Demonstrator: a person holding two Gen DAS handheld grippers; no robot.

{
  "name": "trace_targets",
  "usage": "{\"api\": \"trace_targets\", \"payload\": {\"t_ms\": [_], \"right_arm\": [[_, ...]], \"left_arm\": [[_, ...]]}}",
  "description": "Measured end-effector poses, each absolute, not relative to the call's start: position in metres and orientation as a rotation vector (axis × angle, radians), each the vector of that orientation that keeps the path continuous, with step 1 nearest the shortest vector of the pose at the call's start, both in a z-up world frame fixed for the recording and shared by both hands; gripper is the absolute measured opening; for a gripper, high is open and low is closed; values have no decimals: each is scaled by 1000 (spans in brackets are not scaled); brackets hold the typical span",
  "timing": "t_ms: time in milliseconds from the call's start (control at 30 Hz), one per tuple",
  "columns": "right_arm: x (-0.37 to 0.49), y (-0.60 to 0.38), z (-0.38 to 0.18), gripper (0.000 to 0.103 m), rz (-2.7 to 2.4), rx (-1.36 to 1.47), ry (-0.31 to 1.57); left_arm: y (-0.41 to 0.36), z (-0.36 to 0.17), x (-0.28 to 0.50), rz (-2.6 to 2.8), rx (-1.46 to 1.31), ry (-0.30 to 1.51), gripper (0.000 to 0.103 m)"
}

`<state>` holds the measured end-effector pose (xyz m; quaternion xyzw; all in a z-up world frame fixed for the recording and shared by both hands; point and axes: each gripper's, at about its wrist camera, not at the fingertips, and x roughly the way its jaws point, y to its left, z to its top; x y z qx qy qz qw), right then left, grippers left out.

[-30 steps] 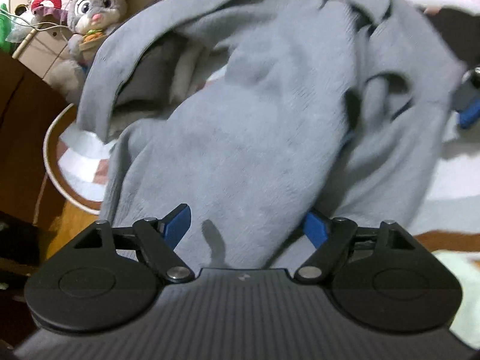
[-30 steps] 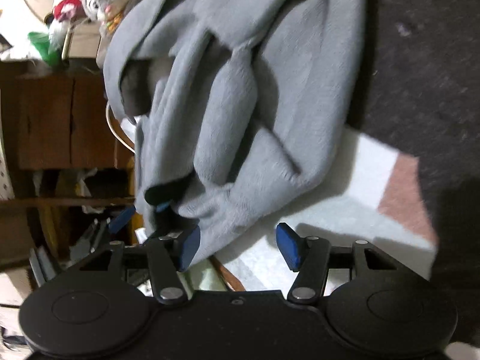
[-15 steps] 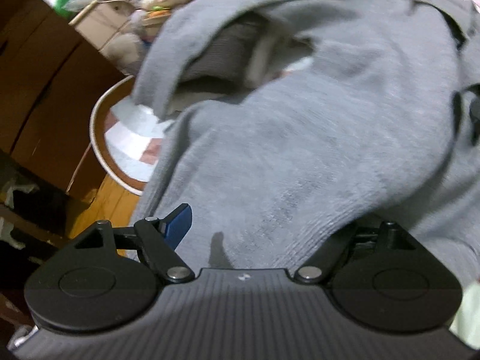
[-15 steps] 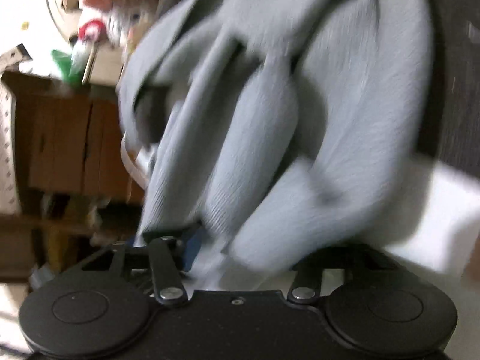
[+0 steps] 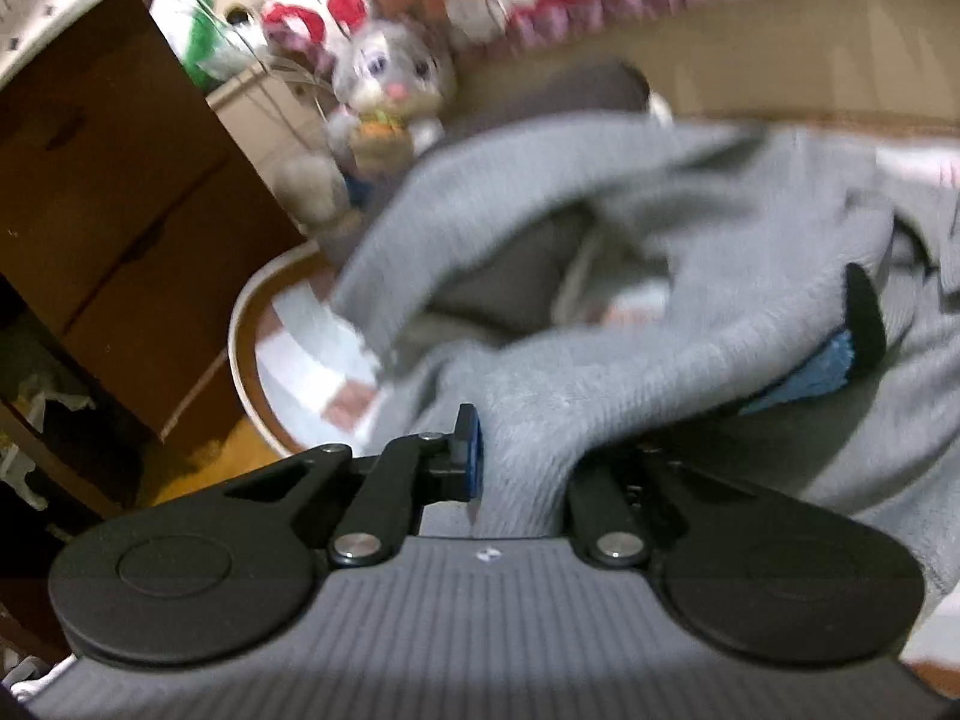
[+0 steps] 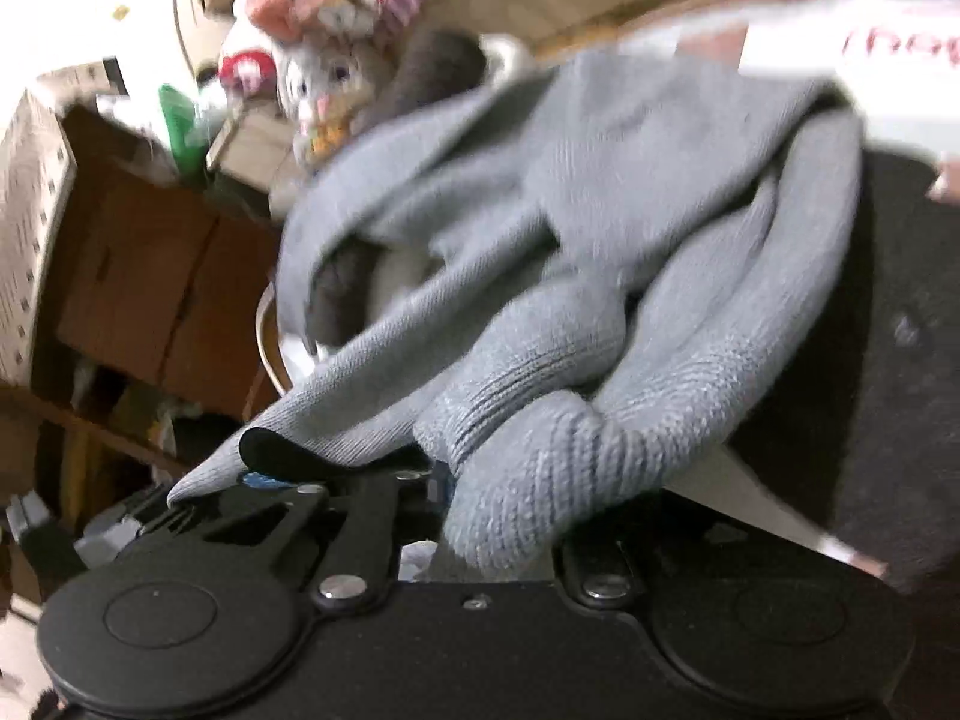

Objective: Fold clothes

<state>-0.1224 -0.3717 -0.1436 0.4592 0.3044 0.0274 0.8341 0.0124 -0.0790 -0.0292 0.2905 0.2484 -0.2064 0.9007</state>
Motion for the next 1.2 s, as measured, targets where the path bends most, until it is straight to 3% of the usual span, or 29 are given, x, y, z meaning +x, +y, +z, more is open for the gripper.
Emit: {"api": "trace_targets", "payload": {"t_ms": [200,367,467,500,567,600,733,867,1033,1100,1200], "right_arm": [[-164,-438,-87,14,55,1118,386],[-188,-501,-15,14,-89,917,260],[-190,-541,7,15,-209,796,302],[-180,-555,0,22,-213,742,359],[-162,-580,-24,26,-243,665,458],[-155,-586,-47,35,-319,664,512],[-146,-595,-92,37,-407,717,619],[-143,-598,-121,44,-433,782,693],[-156,-604,-118,47,-448,768,671],[-165,-605,-120,47,-452,796,669],[-171,-608,-124,48,-453,839,665]], "left_arm": [[-90,38,8,-515,410,441,5],[-113,74,7,-678,221,477,5],[-136,60,19,-735,145,586,6],[-146,51,24,-739,147,619,9],[-170,20,30,-726,221,679,16],[-182,3,33,-715,267,712,20],[-202,-55,36,-684,314,834,19],[-194,-73,32,-666,239,865,22],[-183,-68,38,-621,255,843,44],[-179,-64,41,-597,268,814,46],[-163,-53,45,-562,82,779,34]]}}
